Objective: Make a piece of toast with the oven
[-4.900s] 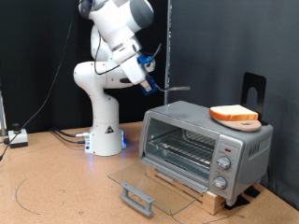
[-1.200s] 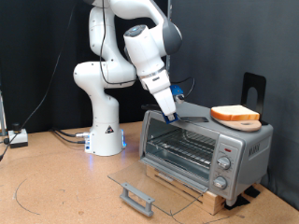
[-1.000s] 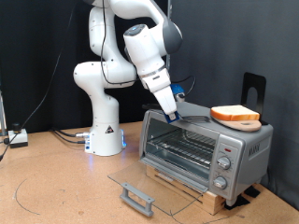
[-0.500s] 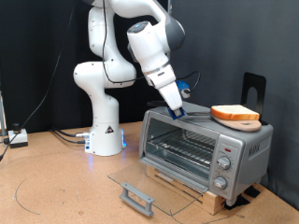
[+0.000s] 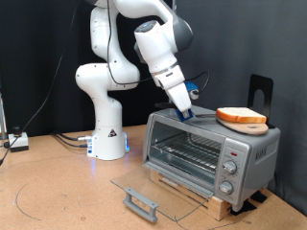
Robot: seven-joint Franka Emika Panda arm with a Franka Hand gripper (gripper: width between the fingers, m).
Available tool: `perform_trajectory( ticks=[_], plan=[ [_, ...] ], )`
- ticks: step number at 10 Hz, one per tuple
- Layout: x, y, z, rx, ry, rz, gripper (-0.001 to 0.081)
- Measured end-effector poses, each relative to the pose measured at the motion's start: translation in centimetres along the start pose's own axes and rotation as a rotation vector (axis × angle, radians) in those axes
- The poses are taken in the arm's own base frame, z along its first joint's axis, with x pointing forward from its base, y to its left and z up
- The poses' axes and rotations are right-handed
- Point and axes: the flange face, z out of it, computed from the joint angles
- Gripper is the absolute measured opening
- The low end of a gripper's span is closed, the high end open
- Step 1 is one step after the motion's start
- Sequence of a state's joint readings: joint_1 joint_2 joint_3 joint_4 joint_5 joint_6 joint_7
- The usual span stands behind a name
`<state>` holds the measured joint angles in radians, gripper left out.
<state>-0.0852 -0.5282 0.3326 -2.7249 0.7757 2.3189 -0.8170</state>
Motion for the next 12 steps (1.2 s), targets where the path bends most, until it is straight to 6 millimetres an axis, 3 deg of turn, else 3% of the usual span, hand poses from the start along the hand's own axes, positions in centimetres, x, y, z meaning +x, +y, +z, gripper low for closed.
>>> perform_trajectory(
  ticks=[6, 12],
  plan=[
    [2.6, -3.1, 2.4, -0.045, 0.030, 0.056, 0.0396],
    [4.4, -3.1, 3.6, -0.067, 0.101, 0.104, 0.0396]
  ],
)
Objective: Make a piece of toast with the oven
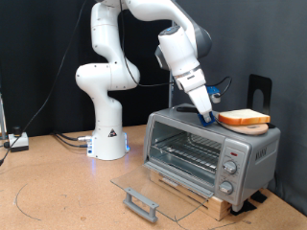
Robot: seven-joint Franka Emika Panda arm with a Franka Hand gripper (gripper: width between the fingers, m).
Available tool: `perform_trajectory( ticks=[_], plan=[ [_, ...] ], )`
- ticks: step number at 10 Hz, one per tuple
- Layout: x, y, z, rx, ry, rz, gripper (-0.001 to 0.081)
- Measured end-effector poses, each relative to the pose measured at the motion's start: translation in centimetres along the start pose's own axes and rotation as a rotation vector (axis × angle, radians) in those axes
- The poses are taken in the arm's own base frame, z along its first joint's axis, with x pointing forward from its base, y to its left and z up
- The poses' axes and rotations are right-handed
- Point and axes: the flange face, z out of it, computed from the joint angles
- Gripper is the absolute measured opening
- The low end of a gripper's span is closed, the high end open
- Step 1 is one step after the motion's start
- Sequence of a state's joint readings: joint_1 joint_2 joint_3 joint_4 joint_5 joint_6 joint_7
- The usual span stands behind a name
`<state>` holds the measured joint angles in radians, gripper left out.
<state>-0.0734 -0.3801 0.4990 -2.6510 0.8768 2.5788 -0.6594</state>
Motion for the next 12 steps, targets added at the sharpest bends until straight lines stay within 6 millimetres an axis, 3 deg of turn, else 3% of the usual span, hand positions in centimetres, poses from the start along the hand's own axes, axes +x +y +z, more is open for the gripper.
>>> perform_trajectory(
  ticks=[6, 12],
  plan=[
    [-1.0, 1.5, -0.3, 0.110, 0.112, -0.010, 0.0396],
    [-2.6, 2.3, -4.8, 0.174, 0.054, -0.023, 0.0396]
  ],
)
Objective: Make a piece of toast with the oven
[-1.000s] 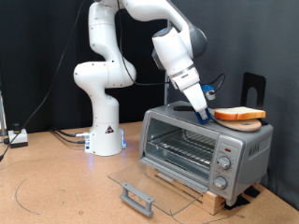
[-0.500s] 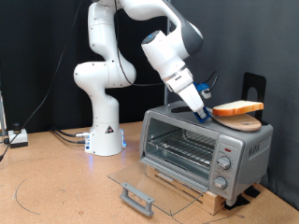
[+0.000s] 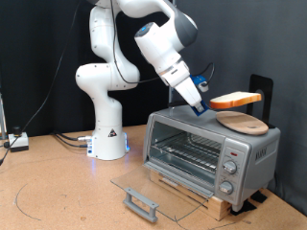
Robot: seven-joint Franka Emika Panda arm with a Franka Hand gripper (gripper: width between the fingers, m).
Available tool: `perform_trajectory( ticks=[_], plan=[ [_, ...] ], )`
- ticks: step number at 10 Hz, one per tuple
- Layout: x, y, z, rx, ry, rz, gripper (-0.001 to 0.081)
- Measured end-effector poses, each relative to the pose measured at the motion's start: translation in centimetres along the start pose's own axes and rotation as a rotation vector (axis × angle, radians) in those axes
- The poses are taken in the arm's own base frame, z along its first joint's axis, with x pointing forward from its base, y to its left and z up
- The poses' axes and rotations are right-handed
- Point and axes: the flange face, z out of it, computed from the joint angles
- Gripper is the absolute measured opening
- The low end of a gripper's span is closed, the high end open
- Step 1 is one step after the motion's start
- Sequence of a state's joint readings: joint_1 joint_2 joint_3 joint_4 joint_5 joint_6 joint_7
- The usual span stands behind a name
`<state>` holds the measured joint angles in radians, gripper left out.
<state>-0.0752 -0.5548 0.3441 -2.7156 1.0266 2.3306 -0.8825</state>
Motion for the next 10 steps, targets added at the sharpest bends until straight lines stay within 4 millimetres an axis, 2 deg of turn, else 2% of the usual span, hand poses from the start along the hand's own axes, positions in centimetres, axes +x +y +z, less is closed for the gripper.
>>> perform_trajectory(
  ticks=[2, 5, 10],
  plan=[
    [-0.1, 0.4, -0.1, 0.007, 0.017, -0.024, 0.0396],
    [-1.1, 4.5, -2.7, 0.005, 0.041, -0.011, 0.0396],
    [-4.4, 10.7, -7.4, 0.010, -0.001, 0.073, 0.0396]
  ],
)
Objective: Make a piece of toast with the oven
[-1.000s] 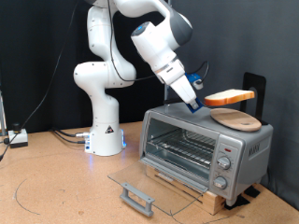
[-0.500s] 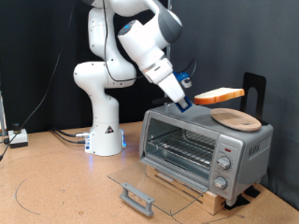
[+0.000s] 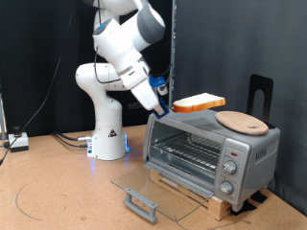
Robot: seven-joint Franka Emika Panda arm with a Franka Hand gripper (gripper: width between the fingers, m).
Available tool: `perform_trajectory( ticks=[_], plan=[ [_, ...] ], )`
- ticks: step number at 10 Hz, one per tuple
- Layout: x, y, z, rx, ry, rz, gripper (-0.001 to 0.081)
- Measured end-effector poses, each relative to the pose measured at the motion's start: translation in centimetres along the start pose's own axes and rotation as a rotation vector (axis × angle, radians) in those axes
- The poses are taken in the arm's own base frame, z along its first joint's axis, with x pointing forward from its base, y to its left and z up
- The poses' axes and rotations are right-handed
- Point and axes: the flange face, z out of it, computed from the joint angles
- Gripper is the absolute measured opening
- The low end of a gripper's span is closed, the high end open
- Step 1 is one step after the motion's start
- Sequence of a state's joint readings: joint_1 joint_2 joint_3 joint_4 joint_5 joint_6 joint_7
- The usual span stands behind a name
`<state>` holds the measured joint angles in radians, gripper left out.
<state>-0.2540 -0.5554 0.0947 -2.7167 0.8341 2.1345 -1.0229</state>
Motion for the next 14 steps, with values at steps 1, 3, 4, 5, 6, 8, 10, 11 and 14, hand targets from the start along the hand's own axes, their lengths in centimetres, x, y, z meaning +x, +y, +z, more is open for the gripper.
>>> perform_trajectory(
  ticks=[1, 3, 4, 5, 6, 8, 10, 11, 14],
  plan=[
    [-0.6, 1.2, -1.0, 0.002, 0.018, 0.016, 0.0396],
    [-1.7, 3.3, -3.1, -0.004, 0.052, 0.048, 0.0396],
    [-2.2, 4.4, -4.1, -0.006, 0.059, 0.059, 0.0396],
    [-2.4, 5.0, -4.6, 0.007, 0.055, 0.067, 0.0396],
    [-2.5, 5.0, -4.4, 0.007, 0.052, 0.068, 0.0396],
    [-3.1, 4.5, -3.9, 0.093, 0.028, -0.084, 0.0396],
    [-3.5, 5.4, -3.7, 0.091, 0.001, -0.282, 0.0396],
    [-3.3, 6.1, -3.7, 0.081, -0.043, -0.336, 0.0396],
    [-1.7, 9.1, -3.1, 0.080, -0.132, -0.376, 0.0396]
  ],
)
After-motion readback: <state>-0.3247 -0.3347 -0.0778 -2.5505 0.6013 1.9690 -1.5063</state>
